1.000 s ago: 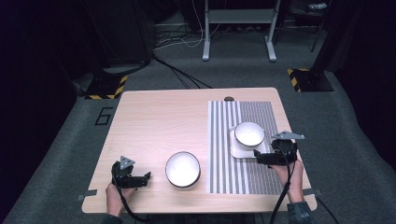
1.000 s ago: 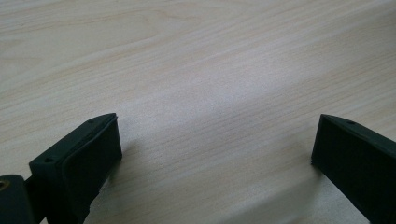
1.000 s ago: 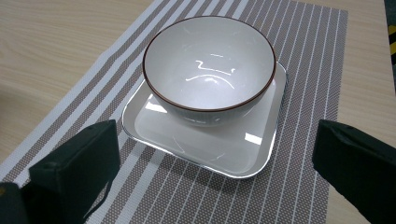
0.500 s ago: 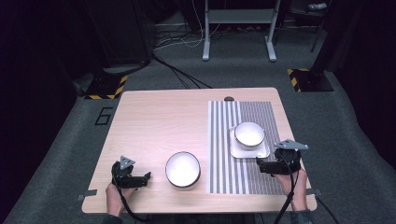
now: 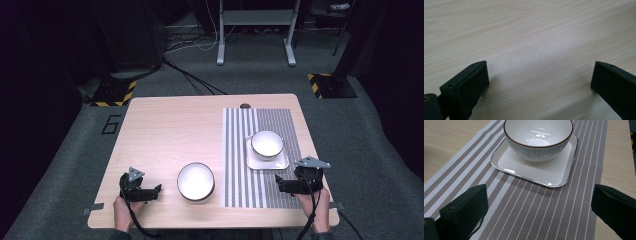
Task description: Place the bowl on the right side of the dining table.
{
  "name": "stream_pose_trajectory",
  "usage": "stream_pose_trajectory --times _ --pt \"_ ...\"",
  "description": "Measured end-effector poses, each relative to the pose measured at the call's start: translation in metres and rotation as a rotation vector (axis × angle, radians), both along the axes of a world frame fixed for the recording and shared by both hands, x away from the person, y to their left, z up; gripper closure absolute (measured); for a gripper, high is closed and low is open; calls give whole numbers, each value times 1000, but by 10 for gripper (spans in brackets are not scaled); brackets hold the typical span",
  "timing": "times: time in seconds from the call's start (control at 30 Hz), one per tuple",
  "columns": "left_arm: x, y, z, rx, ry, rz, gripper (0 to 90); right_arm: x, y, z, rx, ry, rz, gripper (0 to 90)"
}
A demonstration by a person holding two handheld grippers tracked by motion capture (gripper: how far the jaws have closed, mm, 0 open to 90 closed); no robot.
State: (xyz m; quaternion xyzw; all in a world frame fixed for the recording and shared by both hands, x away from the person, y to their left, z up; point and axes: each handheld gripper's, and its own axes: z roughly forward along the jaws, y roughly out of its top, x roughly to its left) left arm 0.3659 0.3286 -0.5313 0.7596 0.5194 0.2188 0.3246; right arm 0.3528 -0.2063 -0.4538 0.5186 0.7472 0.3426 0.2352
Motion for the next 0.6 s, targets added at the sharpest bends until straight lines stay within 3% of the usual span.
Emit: stream_pose_trajectory --times 0.6 --pt "0 0 0 3 4 -3 12 -9 -5 -26 -27 29 -42 5"
